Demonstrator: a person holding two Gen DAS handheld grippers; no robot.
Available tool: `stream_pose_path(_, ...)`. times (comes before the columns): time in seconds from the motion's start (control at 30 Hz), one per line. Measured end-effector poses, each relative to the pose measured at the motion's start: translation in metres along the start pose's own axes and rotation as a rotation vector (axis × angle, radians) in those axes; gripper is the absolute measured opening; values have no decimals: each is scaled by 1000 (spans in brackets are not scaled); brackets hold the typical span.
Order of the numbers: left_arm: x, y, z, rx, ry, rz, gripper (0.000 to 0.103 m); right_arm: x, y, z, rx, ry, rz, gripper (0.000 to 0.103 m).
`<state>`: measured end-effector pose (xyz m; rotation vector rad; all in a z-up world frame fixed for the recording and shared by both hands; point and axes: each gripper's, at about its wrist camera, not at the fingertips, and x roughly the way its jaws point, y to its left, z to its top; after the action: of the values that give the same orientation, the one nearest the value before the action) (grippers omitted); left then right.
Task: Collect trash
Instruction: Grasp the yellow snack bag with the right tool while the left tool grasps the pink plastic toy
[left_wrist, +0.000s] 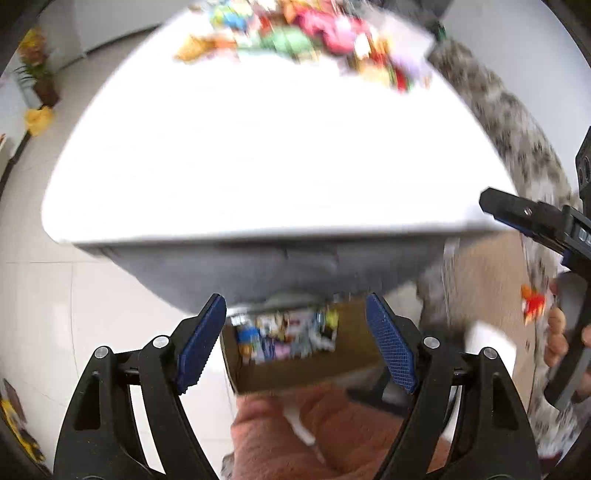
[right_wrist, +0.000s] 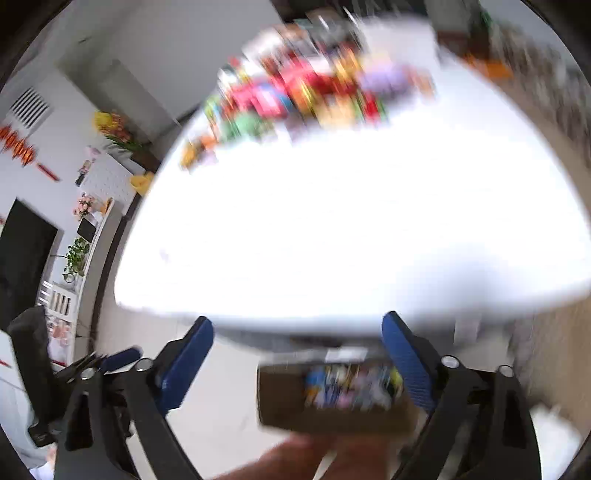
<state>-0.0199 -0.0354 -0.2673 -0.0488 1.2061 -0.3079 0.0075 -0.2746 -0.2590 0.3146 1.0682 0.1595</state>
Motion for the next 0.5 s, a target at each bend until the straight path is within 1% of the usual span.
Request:
stream_pose_path(0.07, -13, 7, 17, -32, -28, -7, 82, 7, 19, 38, -70, -35, -24, 97)
stream_pose_path(0.1, -14, 10, 21, -43, -36, -6, 82, 11, 26, 52, -93, -41, -21, 97)
stream_pose_path(0.13, -18, 14, 26, -56, -50, 1, 82, 16, 38, 76, -135, -68, -30, 97)
stream_pose_path(0.17, -21, 14, 28, -64, -59, 7, 82, 22, 49, 92, -168, -91, -46, 97)
stream_pose_path(0.2, -25, 19, 31, -75, -64, 15, 82, 32, 64, 117, -215, -111, -68, 97)
stream_pose_path(0.3, -26, 31, 28, -114, -55, 16, 82, 64, 97, 181, -272, -122, -98, 97)
stream_pose_path(0.4, -29, 46, 20, -165, -48, 24, 82, 98, 111, 240, -244, -111, -123, 97)
stream_pose_path(0.43, -31, 49, 19, -173, -45, 28, 82, 116, 114, 266, -212, -103, -142, 97)
stream_pose_path(0.5, -32, 57, 12, -192, -34, 47, 82, 148, 112, 301, -146, -66, -180, 97)
